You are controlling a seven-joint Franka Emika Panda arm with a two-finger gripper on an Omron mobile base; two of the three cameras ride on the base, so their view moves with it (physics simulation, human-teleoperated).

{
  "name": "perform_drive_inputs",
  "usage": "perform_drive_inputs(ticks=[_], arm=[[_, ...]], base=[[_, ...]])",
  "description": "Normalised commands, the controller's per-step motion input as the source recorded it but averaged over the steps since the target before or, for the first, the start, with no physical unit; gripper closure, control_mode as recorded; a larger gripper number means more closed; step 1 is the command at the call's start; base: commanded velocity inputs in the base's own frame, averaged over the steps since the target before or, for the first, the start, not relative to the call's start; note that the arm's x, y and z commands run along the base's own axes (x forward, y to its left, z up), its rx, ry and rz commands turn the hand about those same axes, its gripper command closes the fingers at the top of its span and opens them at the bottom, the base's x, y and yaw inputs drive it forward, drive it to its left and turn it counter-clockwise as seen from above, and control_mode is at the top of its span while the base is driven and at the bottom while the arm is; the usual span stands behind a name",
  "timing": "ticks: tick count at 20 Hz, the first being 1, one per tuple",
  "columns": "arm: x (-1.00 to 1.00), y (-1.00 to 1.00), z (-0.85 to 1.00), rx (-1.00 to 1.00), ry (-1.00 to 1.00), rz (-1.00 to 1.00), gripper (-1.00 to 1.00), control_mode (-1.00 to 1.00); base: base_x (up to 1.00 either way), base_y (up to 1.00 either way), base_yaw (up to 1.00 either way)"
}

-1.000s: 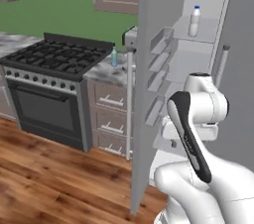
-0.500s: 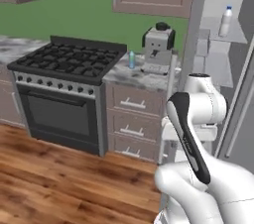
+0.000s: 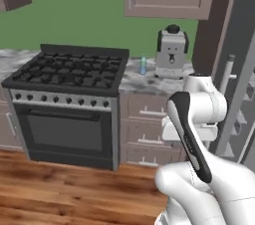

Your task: Take the bottled waters from the counter and place them in the freezer to freeze. Close the freezer door after placing the bottles.

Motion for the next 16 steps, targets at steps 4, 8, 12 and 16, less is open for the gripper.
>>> perform_drive_inputs(ticks=[4,8,12,16], arm=[[0.0,0.0,0.0,0.0,0.0,0.0,-1.0,1.0],[0.0,0.0,0.0,0.0,0.0,0.0,-1.0,1.0],[0.0,0.0,0.0,0.0,0.0,0.0,-1.0,1.0],[0.0,0.0,0.0,0.0,0.0,0.0,-1.0,1.0]], base=[[0.52,0.84,-0.46],[0.86,0.52,-0.64],[0.78,0.63,-0.64],[0.59,0.88,-0.43]])
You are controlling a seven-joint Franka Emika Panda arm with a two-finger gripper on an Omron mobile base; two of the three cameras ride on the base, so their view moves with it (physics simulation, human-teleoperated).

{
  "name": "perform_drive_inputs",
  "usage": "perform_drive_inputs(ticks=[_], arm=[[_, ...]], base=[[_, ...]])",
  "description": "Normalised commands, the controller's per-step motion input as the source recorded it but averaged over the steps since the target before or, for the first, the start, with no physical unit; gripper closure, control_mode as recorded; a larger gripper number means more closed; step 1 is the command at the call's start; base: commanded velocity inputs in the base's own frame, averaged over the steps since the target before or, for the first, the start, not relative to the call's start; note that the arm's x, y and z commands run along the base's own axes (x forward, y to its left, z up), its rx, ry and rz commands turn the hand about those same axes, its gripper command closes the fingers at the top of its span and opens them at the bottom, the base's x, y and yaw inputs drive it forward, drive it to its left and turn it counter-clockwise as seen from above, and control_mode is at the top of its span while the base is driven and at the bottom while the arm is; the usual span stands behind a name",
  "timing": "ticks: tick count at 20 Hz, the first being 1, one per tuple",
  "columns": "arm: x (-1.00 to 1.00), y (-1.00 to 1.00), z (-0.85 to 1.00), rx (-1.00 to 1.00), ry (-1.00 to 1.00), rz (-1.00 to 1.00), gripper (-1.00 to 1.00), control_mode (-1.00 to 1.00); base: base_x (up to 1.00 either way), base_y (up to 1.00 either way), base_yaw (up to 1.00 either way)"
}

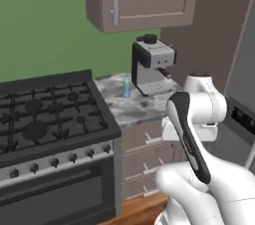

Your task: Take the bottled waters from the counter and place them in the freezer to freeze. Close the freezer door after placing the bottles.

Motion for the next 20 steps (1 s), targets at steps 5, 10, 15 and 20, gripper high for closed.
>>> perform_drive_inputs(ticks=[5,10,15,20], arm=[[0.0,0.0,0.0,0.0,0.0,0.0,-1.0,1.0],[0.0,0.0,0.0,0.0,0.0,0.0,-1.0,1.0],[0.0,0.0,0.0,0.0,0.0,0.0,-1.0,1.0],[0.0,0.0,0.0,0.0,0.0,0.0,-1.0,1.0]], base=[[0.36,0.83,-0.25],[0.39,0.3,-0.11],[0.38,0.41,-0.07],[0.17,0.46,-0.01]])
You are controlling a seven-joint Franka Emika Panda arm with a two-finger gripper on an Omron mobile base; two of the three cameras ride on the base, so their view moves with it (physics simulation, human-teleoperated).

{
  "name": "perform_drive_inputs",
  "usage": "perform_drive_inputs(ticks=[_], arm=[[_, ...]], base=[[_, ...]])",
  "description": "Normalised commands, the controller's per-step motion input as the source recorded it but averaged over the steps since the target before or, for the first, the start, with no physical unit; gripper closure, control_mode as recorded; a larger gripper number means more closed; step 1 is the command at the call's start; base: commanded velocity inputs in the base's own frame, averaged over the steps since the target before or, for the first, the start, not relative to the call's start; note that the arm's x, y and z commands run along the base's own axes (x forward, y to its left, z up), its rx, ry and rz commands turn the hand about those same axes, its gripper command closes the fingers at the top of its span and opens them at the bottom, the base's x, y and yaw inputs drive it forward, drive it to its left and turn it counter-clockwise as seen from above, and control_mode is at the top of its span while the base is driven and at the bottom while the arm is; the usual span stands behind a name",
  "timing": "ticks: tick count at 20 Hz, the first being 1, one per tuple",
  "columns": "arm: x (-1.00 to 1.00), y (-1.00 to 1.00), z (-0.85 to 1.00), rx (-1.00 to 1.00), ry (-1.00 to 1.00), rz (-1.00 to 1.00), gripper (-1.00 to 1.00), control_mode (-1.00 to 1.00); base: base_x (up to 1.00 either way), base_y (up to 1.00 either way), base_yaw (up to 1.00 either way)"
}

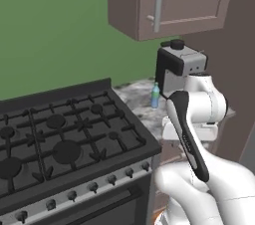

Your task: Take the bottled waters from the counter and place them in the freezer to freeze. Close the freezer door after placing the bottles.

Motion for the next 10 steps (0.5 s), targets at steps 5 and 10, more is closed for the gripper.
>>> perform_drive_inputs(ticks=[5,10], arm=[[0.0,0.0,0.0,0.0,0.0,0.0,-1.0,1.0],[0.0,0.0,0.0,0.0,0.0,0.0,-1.0,1.0]], base=[[0.11,0.43,0.0],[0.17,0.24,0.0]])
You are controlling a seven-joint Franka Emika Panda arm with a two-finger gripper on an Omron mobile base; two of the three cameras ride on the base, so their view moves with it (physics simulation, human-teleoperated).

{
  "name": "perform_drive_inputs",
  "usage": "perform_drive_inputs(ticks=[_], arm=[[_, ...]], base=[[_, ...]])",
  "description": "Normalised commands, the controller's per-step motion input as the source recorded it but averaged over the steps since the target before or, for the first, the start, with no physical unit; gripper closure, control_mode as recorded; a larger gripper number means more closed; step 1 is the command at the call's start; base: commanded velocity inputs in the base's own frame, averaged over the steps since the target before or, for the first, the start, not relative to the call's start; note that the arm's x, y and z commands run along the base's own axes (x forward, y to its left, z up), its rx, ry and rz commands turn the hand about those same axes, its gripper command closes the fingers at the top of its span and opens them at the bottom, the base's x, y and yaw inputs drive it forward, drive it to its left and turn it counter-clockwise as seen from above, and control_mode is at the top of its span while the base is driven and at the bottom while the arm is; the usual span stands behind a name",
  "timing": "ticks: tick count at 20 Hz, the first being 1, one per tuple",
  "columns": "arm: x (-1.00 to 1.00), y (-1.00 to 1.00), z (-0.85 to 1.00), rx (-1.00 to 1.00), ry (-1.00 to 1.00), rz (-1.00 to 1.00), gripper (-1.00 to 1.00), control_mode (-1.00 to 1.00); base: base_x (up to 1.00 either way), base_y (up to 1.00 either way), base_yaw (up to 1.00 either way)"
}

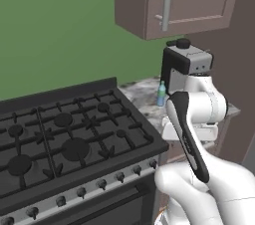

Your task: Take the bottled waters from the counter and place them in the freezer to freeze. Close the freezer door after placing the bottles.

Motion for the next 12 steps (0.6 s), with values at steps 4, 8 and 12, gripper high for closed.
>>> perform_drive_inputs(ticks=[4,8,12], arm=[[0.0,0.0,0.0,0.0,0.0,0.0,-1.0,1.0],[0.0,0.0,0.0,0.0,0.0,0.0,-1.0,1.0],[0.0,0.0,0.0,0.0,0.0,0.0,-1.0,1.0]], base=[[0.5,0.19,0.0],[0.54,0.19,0.0],[0.33,0.13,0.0]])
